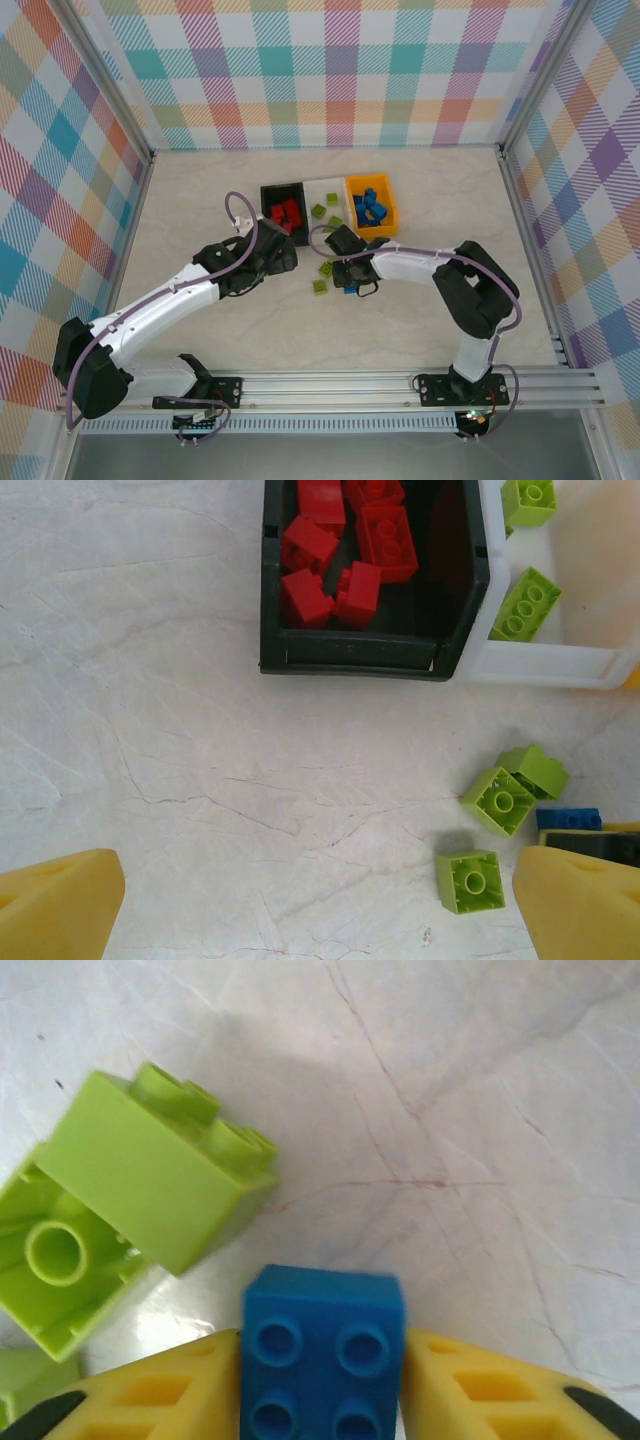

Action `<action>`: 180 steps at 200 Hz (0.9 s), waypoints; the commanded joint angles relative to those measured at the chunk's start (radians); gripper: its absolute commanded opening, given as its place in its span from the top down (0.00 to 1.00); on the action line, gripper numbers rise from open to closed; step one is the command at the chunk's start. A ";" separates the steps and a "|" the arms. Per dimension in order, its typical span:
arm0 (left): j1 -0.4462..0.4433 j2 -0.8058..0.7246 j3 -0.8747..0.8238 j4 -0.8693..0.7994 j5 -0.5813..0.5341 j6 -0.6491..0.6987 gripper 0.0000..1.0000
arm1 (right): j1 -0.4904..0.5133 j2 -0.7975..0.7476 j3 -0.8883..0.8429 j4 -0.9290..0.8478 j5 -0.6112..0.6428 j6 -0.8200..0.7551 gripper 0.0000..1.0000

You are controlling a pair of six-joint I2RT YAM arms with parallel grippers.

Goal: Sort the legos into containers by color

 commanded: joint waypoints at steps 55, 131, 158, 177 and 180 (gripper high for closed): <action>-0.002 -0.002 -0.067 0.033 0.065 0.010 0.00 | -0.090 -0.285 -0.100 0.014 0.023 -0.034 0.73; -0.070 0.039 -0.125 0.107 0.146 0.002 0.00 | -0.308 -0.018 0.417 -0.060 -0.030 -0.135 0.73; -0.091 0.073 -0.130 0.128 0.165 0.006 0.00 | -0.344 0.149 0.602 -0.109 -0.032 -0.121 0.73; -0.104 0.106 -0.129 0.151 0.189 0.007 0.00 | -0.353 0.231 0.684 -0.146 -0.024 -0.109 0.71; -0.106 0.112 -0.129 0.154 0.193 0.008 0.00 | -0.354 0.240 0.692 -0.151 -0.022 -0.108 0.70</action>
